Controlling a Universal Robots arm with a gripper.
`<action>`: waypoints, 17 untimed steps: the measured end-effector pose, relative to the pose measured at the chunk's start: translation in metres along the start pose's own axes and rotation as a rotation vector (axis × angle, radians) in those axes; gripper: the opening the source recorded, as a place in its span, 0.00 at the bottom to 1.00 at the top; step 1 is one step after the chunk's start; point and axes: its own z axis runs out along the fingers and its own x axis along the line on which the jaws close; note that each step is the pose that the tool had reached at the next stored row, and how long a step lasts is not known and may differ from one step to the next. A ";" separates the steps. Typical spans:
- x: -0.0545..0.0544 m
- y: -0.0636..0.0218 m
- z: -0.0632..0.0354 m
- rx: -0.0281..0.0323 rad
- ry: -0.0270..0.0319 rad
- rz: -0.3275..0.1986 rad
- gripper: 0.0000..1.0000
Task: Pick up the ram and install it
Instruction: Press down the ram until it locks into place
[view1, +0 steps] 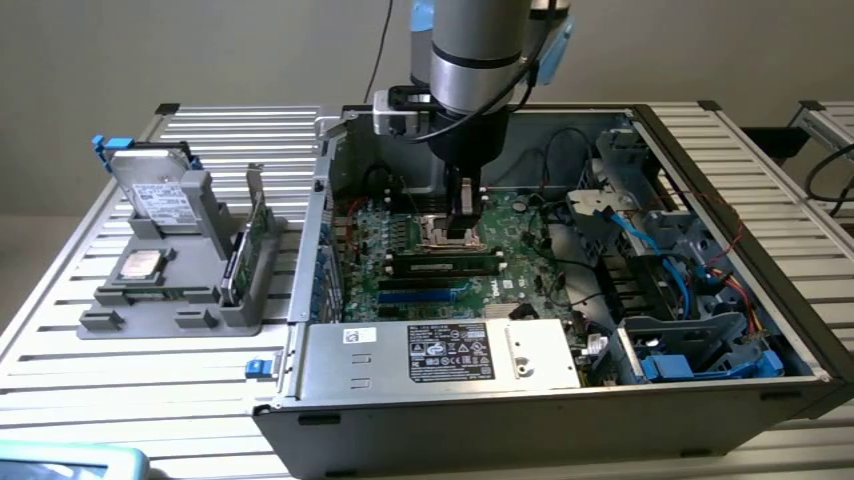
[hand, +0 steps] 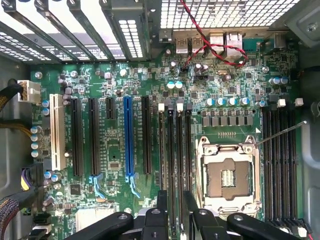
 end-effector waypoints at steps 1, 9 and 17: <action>0.000 0.0000 0.0000 0.0000 0.0000 0.000 0.27; 0.000 0.0000 0.0000 0.0000 0.0000 0.000 0.25; 0.000 0.0000 0.0005 0.0000 0.0001 0.000 0.11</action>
